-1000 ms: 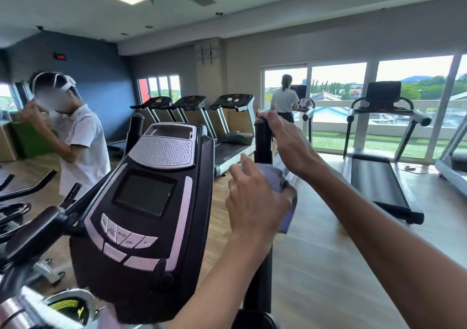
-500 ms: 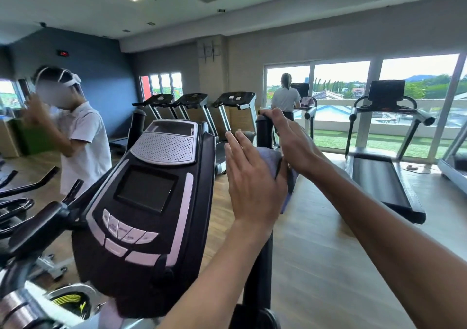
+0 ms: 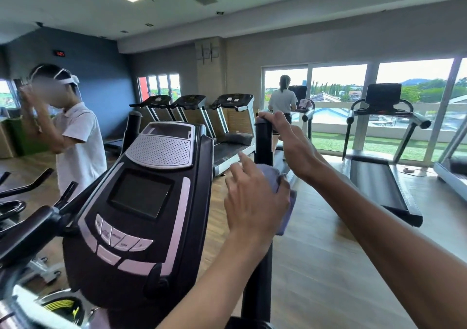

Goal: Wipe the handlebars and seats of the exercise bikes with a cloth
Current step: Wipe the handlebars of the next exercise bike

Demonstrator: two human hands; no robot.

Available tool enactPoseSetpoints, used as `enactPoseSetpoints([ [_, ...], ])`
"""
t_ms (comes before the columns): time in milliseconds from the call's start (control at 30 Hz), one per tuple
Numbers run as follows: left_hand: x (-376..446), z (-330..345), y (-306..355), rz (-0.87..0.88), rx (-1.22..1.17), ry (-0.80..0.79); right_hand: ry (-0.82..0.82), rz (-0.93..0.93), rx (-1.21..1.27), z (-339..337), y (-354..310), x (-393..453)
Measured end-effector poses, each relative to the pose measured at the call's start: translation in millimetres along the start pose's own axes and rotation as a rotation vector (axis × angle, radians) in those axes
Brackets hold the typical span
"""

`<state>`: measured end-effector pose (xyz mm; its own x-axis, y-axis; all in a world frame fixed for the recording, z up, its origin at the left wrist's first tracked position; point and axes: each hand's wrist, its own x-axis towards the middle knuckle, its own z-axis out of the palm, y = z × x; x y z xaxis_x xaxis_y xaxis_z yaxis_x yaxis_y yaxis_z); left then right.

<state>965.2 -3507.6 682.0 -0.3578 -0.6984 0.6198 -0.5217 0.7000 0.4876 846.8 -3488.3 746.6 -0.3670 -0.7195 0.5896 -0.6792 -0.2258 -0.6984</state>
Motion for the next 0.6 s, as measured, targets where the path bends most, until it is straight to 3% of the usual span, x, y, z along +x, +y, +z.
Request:
enactPoseSetpoints([
  [167, 43.4, -5.9, 22.7, -0.017, 0.026, 0.006, -0.013, 0.014, 0.018, -2.7, 1.4, 3.1],
  [367, 3.2, -4.0, 9.6, -0.056, 0.066, -0.092, 0.002, -0.007, 0.047, 0.9, 4.7, 2.6],
  [533, -40.4, -13.4, 8.9, 0.038, 0.22, -0.122, -0.007, 0.0, 0.02, 7.8, 4.4, -3.8],
  [600, -27.4, -13.4, 12.5, -0.04, 0.165, -0.165, -0.037, -0.001, 0.026, 9.3, 4.2, -10.5],
])
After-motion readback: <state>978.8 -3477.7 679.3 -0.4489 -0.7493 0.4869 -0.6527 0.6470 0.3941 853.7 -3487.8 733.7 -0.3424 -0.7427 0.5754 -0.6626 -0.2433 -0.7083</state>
